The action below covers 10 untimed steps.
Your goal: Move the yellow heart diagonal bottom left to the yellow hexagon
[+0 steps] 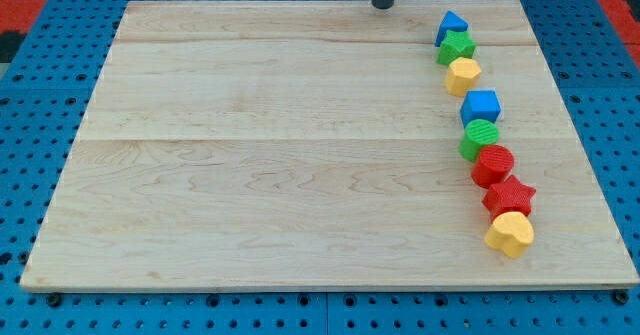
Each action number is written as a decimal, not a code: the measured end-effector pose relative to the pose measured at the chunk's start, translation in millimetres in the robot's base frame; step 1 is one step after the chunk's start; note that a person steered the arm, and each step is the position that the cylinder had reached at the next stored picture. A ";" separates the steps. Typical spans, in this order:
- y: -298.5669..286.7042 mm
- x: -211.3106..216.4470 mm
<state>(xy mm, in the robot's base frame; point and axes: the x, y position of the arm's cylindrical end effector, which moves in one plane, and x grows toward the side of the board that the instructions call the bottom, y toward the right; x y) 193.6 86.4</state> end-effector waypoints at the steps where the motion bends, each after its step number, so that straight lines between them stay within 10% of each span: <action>1: 0.0 0.0; 4: 20.6 -0.1; 6: 218.7 20.4; 8: 255.6 287.3; 10: 178.3 398.7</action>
<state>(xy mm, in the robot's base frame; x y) 592.3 264.7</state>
